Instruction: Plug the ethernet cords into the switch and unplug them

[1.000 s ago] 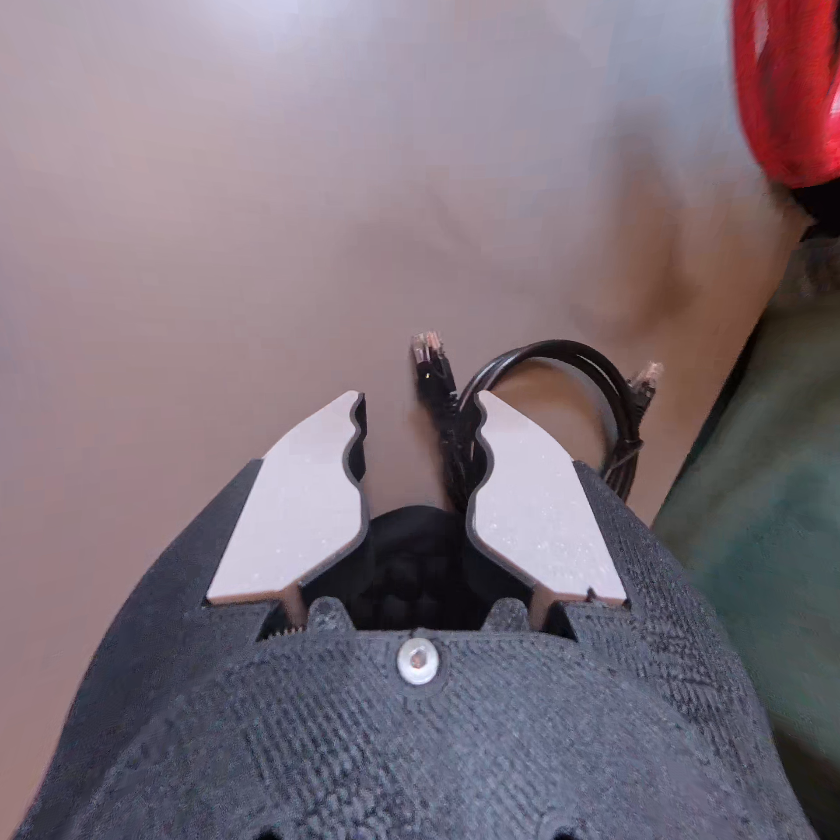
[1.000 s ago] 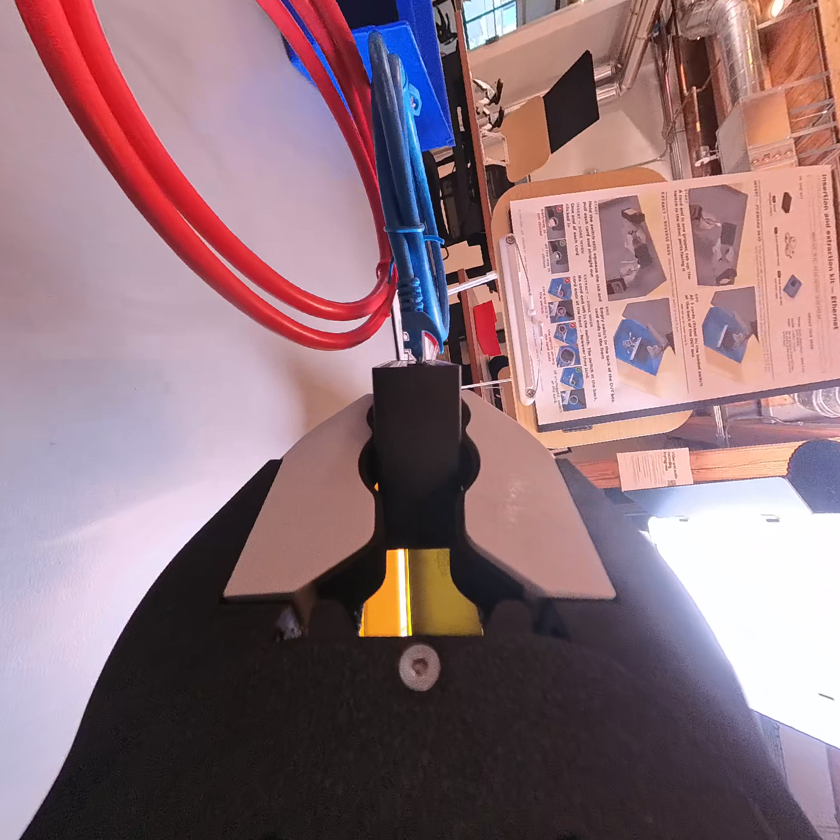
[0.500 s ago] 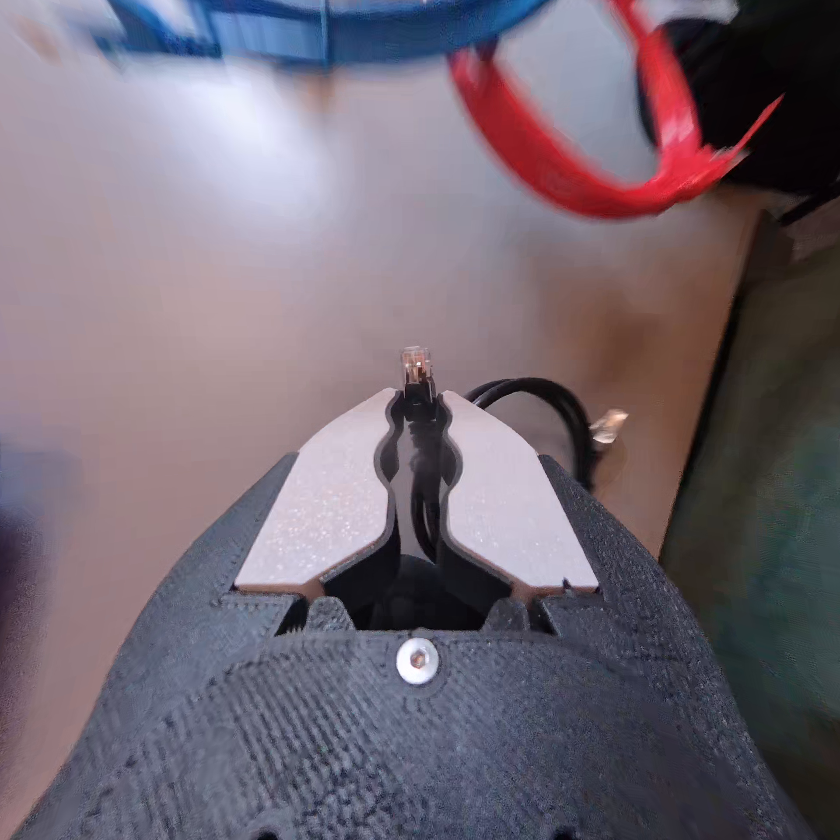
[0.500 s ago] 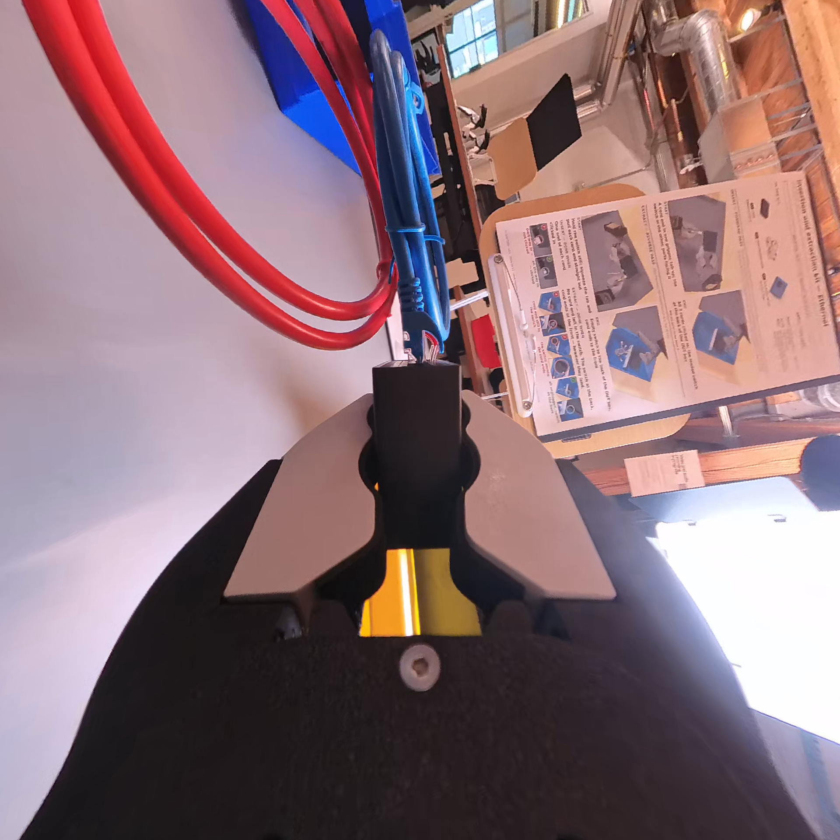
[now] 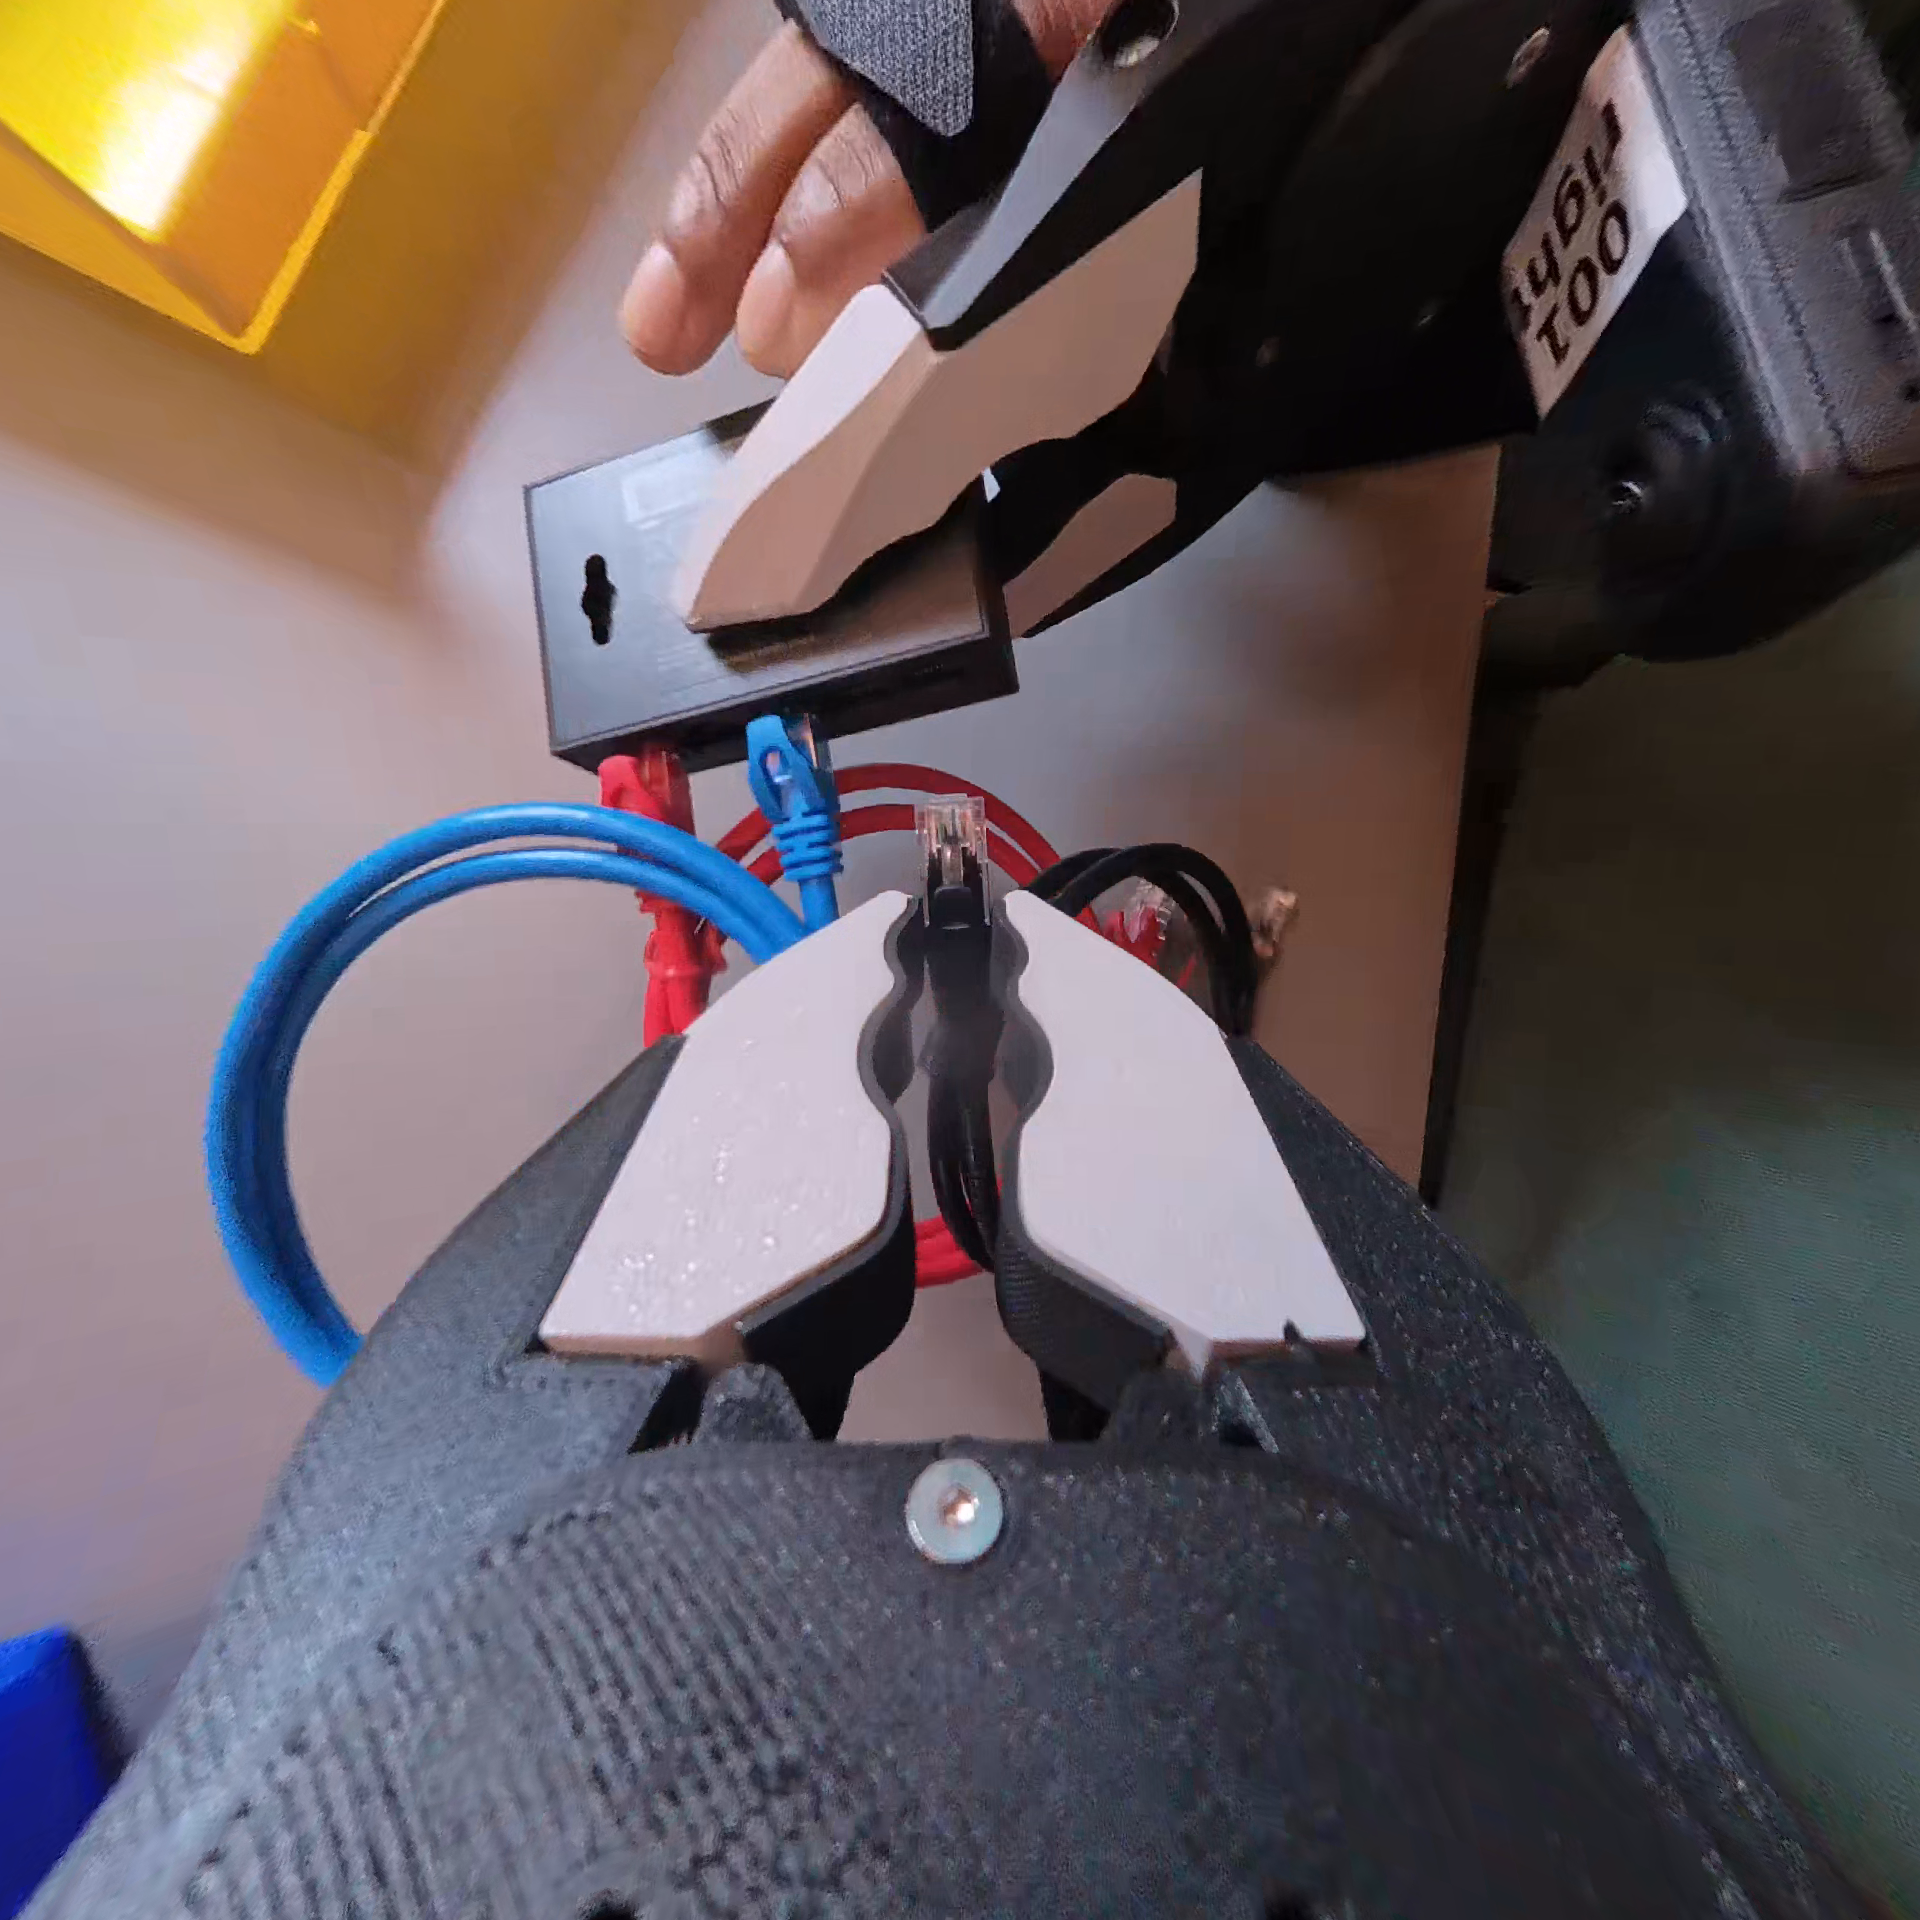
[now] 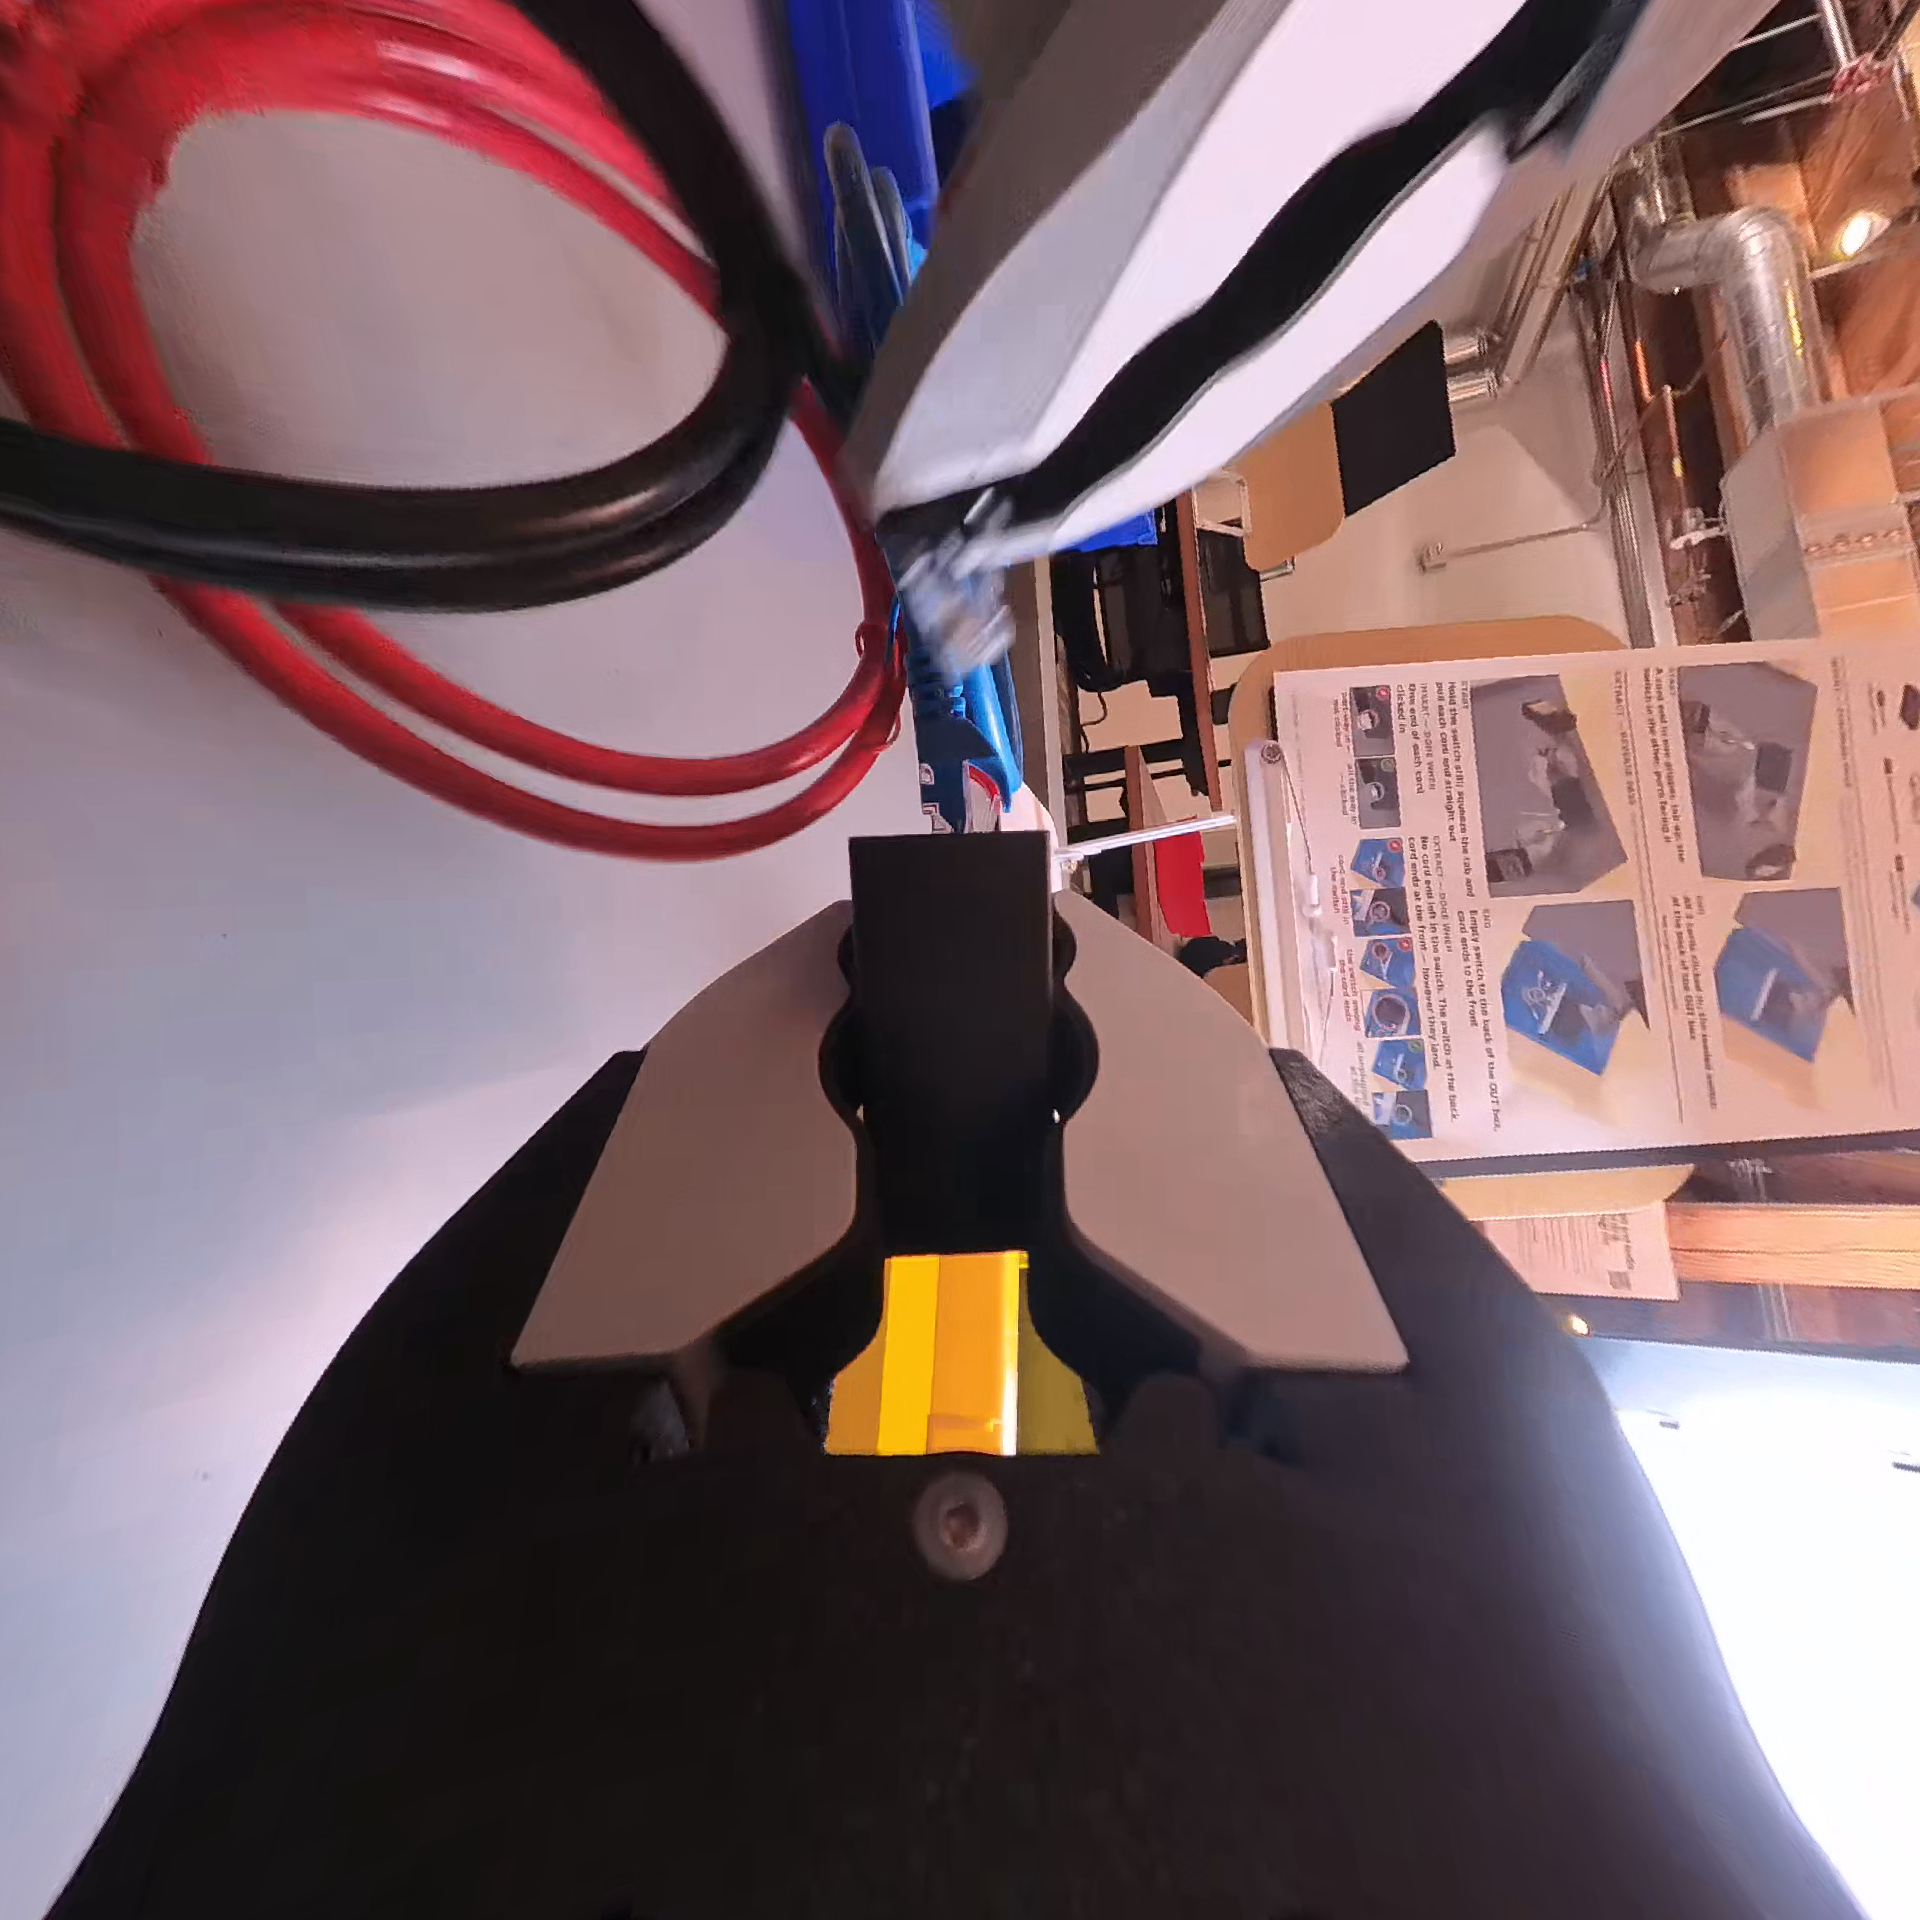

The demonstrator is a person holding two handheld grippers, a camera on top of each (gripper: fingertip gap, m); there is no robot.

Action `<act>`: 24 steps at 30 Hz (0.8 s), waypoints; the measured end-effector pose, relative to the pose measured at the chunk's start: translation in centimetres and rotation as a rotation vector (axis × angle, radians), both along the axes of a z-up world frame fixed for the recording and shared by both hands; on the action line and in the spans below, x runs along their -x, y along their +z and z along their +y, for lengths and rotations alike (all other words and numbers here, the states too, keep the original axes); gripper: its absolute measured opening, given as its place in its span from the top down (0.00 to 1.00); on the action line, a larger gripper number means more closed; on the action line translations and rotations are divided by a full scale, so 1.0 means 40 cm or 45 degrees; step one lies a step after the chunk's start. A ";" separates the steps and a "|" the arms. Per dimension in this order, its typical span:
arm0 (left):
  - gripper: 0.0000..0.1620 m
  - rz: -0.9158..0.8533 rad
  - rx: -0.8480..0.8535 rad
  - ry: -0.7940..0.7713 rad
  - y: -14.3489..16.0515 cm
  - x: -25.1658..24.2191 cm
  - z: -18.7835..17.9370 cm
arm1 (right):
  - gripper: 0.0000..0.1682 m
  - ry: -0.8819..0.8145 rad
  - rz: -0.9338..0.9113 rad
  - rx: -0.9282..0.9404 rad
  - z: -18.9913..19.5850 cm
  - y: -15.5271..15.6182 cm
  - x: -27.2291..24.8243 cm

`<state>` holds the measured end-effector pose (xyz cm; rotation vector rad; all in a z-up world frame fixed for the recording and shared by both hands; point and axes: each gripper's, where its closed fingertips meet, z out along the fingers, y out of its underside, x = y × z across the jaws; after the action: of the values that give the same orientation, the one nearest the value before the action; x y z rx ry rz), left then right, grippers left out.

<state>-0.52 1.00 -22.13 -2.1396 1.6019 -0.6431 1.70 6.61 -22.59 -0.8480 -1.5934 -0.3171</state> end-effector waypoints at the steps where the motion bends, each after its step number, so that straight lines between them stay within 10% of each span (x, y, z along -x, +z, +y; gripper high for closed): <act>1: 0.93 -0.009 0.009 0.005 -0.008 -0.010 0.003 | 0.82 0.008 0.005 0.010 -0.002 -0.001 0.002; 24: 0.93 -0.001 0.034 0.036 -0.030 -0.039 0.020 | 0.83 -0.024 -0.106 -0.085 0.002 -0.027 0.018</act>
<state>1.04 1.81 -23.34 -2.1767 1.5682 -0.6604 1.00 6.67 -23.68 -0.8082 -1.6436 -0.4219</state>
